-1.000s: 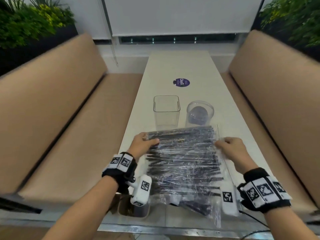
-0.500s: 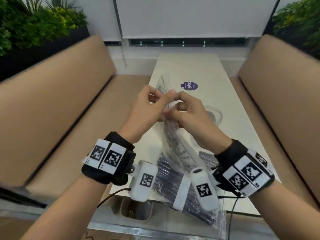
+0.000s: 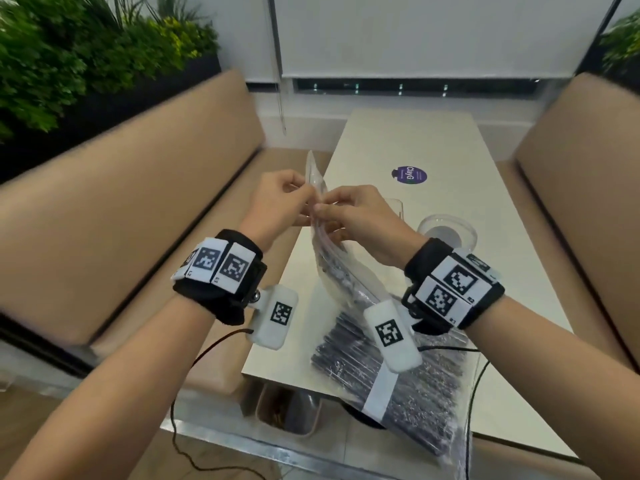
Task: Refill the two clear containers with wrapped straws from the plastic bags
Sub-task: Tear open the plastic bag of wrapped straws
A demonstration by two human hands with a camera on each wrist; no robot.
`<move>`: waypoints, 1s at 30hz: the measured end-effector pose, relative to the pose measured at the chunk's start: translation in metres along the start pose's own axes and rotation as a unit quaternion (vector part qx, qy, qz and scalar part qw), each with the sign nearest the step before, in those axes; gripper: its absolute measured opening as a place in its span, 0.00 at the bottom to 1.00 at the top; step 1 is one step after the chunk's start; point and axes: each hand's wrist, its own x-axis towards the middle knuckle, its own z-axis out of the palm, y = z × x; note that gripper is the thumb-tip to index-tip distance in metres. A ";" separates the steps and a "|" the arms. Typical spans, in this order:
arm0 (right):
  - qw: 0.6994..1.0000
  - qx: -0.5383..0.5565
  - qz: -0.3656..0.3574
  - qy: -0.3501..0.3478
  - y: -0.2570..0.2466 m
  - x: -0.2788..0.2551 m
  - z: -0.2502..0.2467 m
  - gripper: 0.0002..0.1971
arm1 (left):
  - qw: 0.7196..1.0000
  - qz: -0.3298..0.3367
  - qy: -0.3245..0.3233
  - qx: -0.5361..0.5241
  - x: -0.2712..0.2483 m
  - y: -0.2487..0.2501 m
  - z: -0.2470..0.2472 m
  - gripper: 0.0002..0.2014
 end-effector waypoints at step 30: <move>0.987 -0.151 0.037 0.041 -0.024 0.056 0.031 0.09 | 0.916 0.000 -0.065 0.396 0.039 0.027 -0.019 0.11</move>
